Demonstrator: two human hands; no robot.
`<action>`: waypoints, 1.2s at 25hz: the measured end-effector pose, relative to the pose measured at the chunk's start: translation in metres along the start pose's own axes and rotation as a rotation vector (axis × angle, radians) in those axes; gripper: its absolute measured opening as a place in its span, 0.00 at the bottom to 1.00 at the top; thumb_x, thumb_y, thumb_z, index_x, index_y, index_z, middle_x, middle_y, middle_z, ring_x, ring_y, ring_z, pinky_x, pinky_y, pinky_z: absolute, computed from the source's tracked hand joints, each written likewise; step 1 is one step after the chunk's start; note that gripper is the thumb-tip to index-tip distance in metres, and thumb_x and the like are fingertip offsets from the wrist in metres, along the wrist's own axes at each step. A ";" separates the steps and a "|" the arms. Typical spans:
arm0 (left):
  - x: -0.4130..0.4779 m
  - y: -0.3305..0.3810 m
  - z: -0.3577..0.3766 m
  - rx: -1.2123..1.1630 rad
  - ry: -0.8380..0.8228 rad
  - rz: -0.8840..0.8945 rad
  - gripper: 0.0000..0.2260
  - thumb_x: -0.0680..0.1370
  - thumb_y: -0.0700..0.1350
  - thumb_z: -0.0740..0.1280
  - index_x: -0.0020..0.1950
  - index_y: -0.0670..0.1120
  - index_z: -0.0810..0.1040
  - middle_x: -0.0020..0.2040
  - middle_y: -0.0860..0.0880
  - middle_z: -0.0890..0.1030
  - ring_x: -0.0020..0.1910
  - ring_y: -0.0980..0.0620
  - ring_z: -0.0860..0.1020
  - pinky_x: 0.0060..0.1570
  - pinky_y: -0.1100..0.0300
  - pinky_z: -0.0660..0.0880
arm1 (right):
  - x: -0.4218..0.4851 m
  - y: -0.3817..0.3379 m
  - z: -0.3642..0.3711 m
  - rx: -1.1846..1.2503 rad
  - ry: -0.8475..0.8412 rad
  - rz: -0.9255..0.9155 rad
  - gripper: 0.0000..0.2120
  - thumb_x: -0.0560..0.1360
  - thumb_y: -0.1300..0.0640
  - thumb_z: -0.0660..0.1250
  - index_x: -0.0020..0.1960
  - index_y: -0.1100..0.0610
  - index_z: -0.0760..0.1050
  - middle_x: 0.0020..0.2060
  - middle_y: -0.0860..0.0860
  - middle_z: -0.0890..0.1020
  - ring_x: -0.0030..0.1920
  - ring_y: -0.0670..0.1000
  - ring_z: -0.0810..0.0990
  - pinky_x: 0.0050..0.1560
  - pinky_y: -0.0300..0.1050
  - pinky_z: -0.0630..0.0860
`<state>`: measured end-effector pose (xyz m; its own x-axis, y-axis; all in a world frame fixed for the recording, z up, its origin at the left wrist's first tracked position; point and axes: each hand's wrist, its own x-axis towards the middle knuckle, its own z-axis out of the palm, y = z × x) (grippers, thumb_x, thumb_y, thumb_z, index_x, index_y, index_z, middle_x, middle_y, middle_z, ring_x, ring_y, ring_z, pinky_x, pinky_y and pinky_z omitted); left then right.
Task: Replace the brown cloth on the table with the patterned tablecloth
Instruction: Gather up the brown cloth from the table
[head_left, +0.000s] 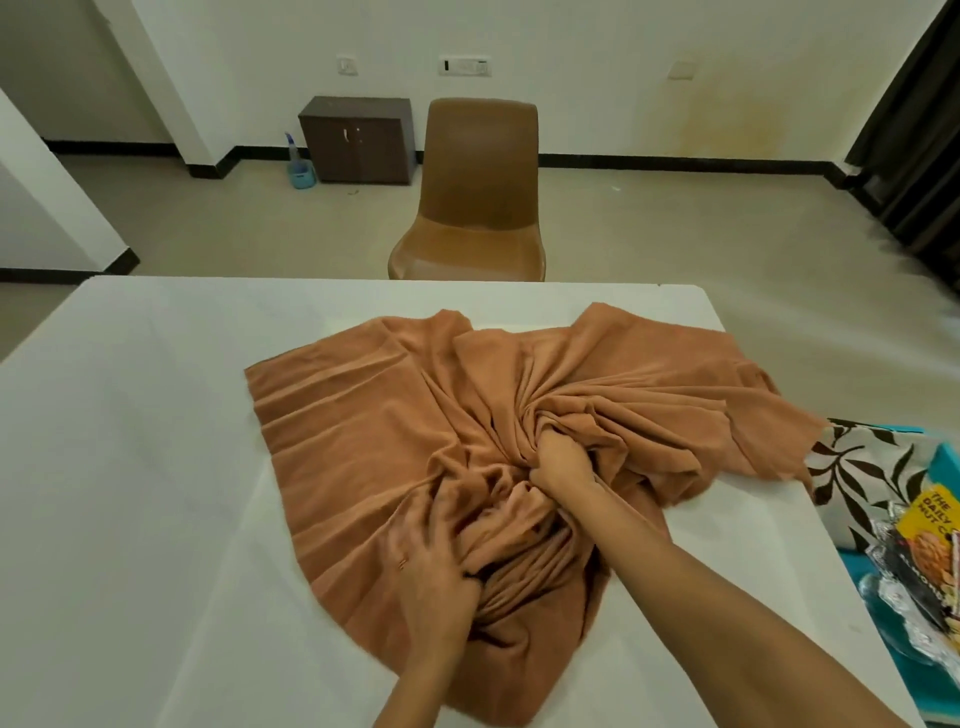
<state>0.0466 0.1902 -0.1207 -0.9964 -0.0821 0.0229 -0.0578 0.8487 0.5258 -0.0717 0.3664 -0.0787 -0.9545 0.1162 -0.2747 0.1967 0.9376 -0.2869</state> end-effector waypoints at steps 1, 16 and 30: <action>-0.006 0.002 -0.006 -0.004 0.039 -0.320 0.42 0.63 0.41 0.68 0.75 0.51 0.56 0.75 0.40 0.57 0.72 0.36 0.56 0.72 0.39 0.53 | 0.002 0.003 0.000 -0.002 -0.012 -0.007 0.26 0.72 0.60 0.69 0.68 0.60 0.66 0.64 0.58 0.75 0.63 0.59 0.74 0.62 0.48 0.72; 0.103 -0.001 -0.032 -0.038 -0.398 0.391 0.35 0.79 0.56 0.61 0.74 0.66 0.36 0.76 0.45 0.57 0.72 0.44 0.64 0.69 0.55 0.63 | -0.030 0.023 -0.004 0.163 -0.500 -0.497 0.30 0.74 0.44 0.66 0.73 0.49 0.62 0.71 0.49 0.68 0.70 0.50 0.66 0.73 0.46 0.62; 0.117 0.008 -0.012 0.259 -0.428 0.851 0.22 0.79 0.54 0.47 0.63 0.52 0.76 0.74 0.44 0.64 0.68 0.43 0.69 0.64 0.50 0.70 | -0.034 0.067 -0.017 0.965 0.409 0.874 0.56 0.59 0.30 0.73 0.73 0.64 0.57 0.70 0.65 0.63 0.70 0.65 0.62 0.69 0.62 0.63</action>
<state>-0.0698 0.1809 -0.1040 -0.6476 0.7614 -0.0297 0.7276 0.6294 0.2729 -0.0295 0.4308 -0.0729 -0.4031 0.7941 -0.4549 0.6812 -0.0716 -0.7286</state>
